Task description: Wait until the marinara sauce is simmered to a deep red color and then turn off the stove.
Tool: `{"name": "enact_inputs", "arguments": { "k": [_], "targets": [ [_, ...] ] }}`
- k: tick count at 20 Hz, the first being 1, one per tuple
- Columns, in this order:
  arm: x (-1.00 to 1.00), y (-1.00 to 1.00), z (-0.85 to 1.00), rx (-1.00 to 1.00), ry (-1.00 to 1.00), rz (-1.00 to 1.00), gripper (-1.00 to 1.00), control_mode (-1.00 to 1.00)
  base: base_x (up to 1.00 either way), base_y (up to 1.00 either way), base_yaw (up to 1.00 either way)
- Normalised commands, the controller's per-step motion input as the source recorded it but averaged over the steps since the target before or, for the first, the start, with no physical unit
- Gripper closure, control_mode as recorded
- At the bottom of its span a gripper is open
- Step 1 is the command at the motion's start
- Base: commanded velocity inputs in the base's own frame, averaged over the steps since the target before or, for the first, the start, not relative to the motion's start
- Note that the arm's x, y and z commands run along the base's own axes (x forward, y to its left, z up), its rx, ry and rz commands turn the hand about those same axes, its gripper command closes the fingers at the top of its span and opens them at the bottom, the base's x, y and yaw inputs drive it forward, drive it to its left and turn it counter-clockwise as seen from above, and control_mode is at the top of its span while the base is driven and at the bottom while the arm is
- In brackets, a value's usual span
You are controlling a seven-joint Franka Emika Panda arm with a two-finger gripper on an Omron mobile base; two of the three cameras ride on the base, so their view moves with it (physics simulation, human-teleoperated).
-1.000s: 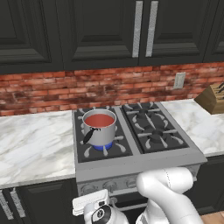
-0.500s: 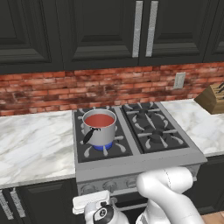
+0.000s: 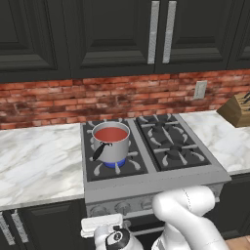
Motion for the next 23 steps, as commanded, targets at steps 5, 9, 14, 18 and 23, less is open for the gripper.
{"name": "enact_inputs", "arguments": {
  "k": [5,9,14,18,23],
  "targets": [
    [-0.05,-0.33,-0.10,0.28,0.00,0.00,1.00,-1.00,0.00,0.00,0.00],
    [-0.06,-0.35,-0.09,0.29,0.00,0.00,1.00,-1.00,0.00,0.00,0.00],
    [-0.07,-0.35,-0.08,0.29,0.00,0.00,1.00,-1.00,0.00,0.00,0.00],
    [-0.09,-0.39,-0.09,0.30,0.00,0.00,1.00,-1.00,0.00,0.00,0.00],
    [-0.08,-0.40,-0.12,0.30,0.00,0.00,1.00,-1.00,0.00,0.00,0.00]
  ]
}}
